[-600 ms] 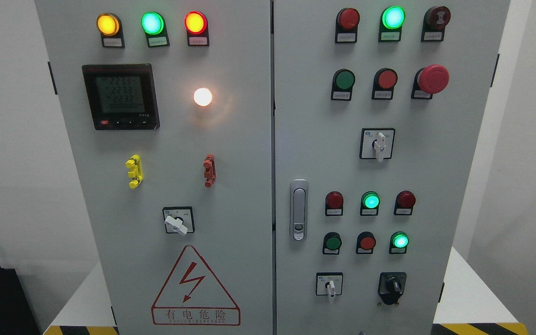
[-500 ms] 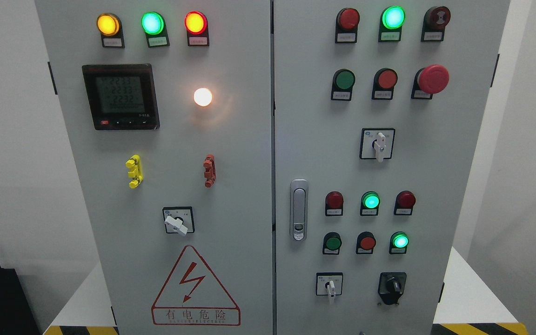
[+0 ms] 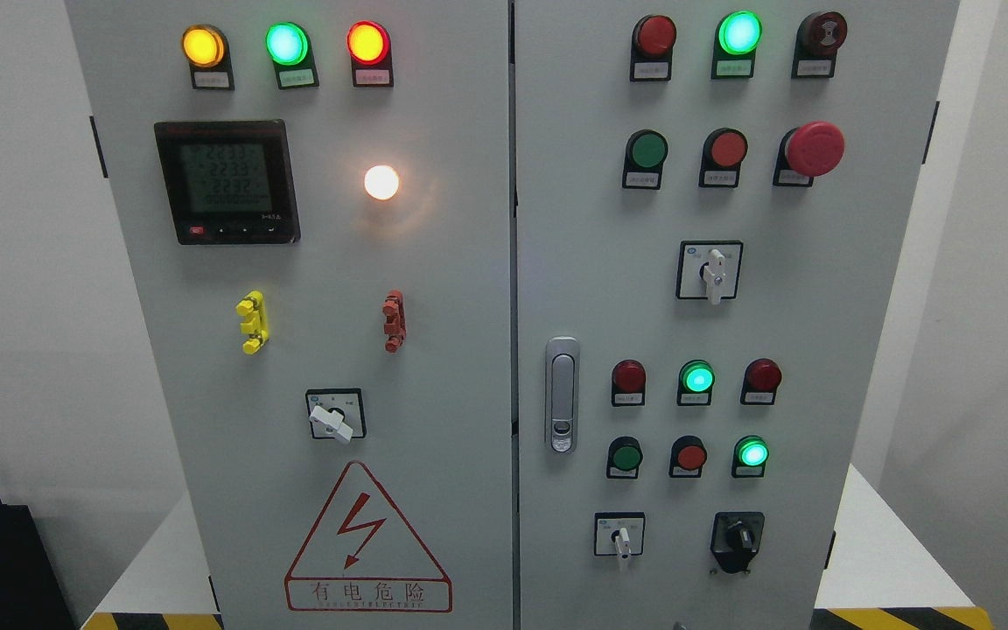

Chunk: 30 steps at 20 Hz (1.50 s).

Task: Release door handle

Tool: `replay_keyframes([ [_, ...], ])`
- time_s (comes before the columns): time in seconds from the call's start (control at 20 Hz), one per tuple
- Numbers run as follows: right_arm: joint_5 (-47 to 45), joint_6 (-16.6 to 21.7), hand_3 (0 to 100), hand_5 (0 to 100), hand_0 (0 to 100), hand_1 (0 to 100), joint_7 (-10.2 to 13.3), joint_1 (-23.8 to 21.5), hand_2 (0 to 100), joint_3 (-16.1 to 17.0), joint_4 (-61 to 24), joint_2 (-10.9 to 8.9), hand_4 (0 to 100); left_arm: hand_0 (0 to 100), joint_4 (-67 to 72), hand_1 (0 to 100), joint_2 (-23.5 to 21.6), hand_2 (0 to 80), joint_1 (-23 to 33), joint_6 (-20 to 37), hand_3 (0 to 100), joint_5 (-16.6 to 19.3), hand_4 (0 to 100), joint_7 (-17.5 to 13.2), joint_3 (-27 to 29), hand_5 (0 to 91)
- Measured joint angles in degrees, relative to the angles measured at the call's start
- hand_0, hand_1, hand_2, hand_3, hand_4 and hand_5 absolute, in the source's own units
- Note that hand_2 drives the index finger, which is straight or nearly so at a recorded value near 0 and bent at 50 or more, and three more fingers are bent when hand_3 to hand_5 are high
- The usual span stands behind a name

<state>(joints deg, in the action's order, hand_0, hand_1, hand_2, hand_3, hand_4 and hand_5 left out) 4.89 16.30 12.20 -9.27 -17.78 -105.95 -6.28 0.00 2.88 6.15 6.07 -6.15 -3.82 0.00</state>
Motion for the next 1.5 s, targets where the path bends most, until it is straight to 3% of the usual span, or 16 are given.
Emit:
replay_keyframes([
  [0.05, 2.35, 1.63, 56, 41, 46, 29, 1.54, 0.40, 0, 0.11, 0.08, 0.06, 49, 12, 0.00, 39, 0.00, 0.0, 0.00, 0.00, 0, 0.00, 0, 0.00, 0.00, 0.0],
  [0.15, 8.01, 4.30, 79, 77, 42, 37, 4.97, 1.47, 0, 0.35, 0.27, 0.37, 73, 12, 0.00, 39, -0.01, 0.0, 0.00, 0.00, 0, 0.00, 0, 0.00, 0.00, 0.0],
  [0.3, 18.33, 6.15, 92, 94, 37, 41, 10.65, 3.70, 0, 0.69, 0.47, 1.46, 89, 12, 0.00, 39, -0.01, 0.0, 0.00, 0.00, 0, 0.00, 0, 0.00, 0.00, 0.0],
  [0.45, 30.23, 6.16, 96, 97, 34, 43, 13.52, 6.04, 0, 1.02, 0.66, 2.77, 93, 12, 0.00, 39, -0.01, 0.0, 0.00, 0.00, 0, 0.00, 0, 0.00, 0.00, 0.0],
  [0.55, 38.64, 4.10, 100, 98, 33, 44, 14.48, 6.98, 0, 1.15, 0.87, 3.92, 100, 12, 0.00, 39, 0.00, 0.0, 0.00, 0.00, 0, 0.00, 0, 0.00, 0.00, 0.0],
  [0.65, 46.25, 1.33, 100, 100, 31, 44, 14.94, 8.31, 0, 1.11, 1.06, 5.23, 100, 12, 0.00, 39, 0.00, 0.0, 0.00, 0.00, 0, 0.00, 0, 0.00, 0.00, 0.0],
  [0.85, 57.56, -7.09, 100, 100, 31, 43, 14.72, 11.40, 0, 0.43, 1.57, 7.44, 100, 12, 0.00, 39, 0.00, 0.0, 0.00, 0.00, 0, 0.00, 0, 0.00, 0.00, 0.0],
  [1.0, 62.42, -12.44, 100, 100, 31, 42, 11.34, 13.71, 0, -0.39, 1.97, 8.64, 100, 12, 0.00, 39, 0.00, 0.0, 0.00, 0.00, 0, 0.00, 0, 0.00, 0.00, 0.0],
  [1.5, 69.10, -18.99, 100, 100, 34, 39, 4.60, 19.58, 0, -2.55, 3.73, 10.99, 100, 12, 0.00, 39, 0.00, 0.0, 0.00, 0.00, 0, 0.00, 0, 0.00, 0.00, 0.0],
])
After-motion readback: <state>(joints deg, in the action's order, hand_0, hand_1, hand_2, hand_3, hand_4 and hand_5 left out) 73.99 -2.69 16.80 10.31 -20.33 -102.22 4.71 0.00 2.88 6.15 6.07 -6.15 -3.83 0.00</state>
